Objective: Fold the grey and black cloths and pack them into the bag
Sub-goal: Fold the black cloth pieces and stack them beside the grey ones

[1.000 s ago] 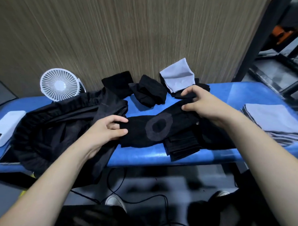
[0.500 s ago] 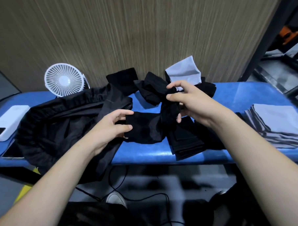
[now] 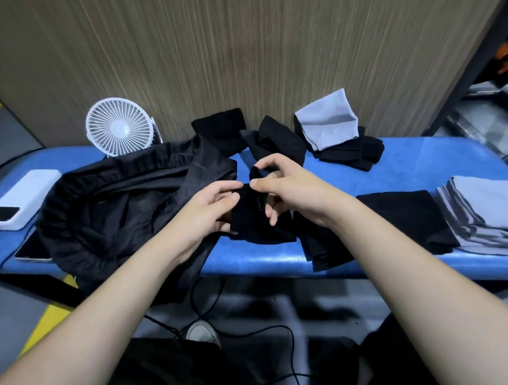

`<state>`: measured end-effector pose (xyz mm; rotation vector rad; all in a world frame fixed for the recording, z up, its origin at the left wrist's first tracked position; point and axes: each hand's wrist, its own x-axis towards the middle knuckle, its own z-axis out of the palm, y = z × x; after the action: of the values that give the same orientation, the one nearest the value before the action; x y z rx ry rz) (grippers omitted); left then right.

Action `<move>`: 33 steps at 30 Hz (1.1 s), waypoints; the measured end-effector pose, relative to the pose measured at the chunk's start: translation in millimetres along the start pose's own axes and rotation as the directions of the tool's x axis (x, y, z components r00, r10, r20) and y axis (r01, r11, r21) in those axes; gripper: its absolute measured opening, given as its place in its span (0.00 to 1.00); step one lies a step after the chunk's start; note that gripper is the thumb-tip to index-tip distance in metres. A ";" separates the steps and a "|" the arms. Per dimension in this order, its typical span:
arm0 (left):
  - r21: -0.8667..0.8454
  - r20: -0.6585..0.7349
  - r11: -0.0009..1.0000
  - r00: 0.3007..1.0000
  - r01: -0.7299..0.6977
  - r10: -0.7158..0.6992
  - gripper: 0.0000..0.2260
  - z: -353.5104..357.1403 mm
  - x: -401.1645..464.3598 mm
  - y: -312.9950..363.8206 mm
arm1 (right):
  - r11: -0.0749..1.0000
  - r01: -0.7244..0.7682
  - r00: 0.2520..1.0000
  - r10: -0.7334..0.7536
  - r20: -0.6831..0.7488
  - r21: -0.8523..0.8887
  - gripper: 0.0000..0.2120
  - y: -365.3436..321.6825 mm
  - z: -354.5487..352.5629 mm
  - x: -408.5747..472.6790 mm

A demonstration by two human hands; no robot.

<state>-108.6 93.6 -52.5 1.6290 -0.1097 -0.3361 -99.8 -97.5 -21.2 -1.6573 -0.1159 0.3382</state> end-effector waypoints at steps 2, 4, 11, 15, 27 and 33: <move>-0.018 -0.001 1.000 1.000 0.005 -0.005 0.11 1.9 -1.3 1.1 | 1.000 -0.010 0.999 0.010 0.031 -0.023 0.17 2.4 2.1 0.7; -0.027 0.014 1.000 1.000 0.010 -0.009 0.12 2.6 -2.2 2.5 | 0.999 -0.019 0.998 0.022 0.055 -0.051 0.17 3.5 3.0 0.1; 0.027 0.000 1.000 1.000 -0.013 0.013 0.10 3.1 -2.4 2.4 | 0.996 -0.029 0.995 0.037 0.095 -0.087 0.14 6.1 4.1 -0.4; 0.021 -0.047 0.999 0.999 -0.027 0.028 0.12 -0.3 -2.1 3.2 | 0.995 -0.009 0.998 0.015 0.062 -0.104 0.12 6.0 0.4 0.9; -0.267 -0.060 0.955 0.991 -0.128 0.116 0.17 -14.9 -6.5 22.1 | 0.986 0.037 0.998 -0.043 -0.037 -0.161 0.18 7.4 -8.9 0.3; -0.265 -0.073 0.955 0.990 -0.132 0.117 0.17 -16.7 -6.6 22.4 | 0.996 -0.005 1.000 0.004 0.009 0.094 0.21 7.6 -9.3 2.2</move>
<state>-107.3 109.3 -28.5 1.3532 -0.1174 -0.1977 -96.0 -106.7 -28.3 -1.5635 -0.1015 0.3490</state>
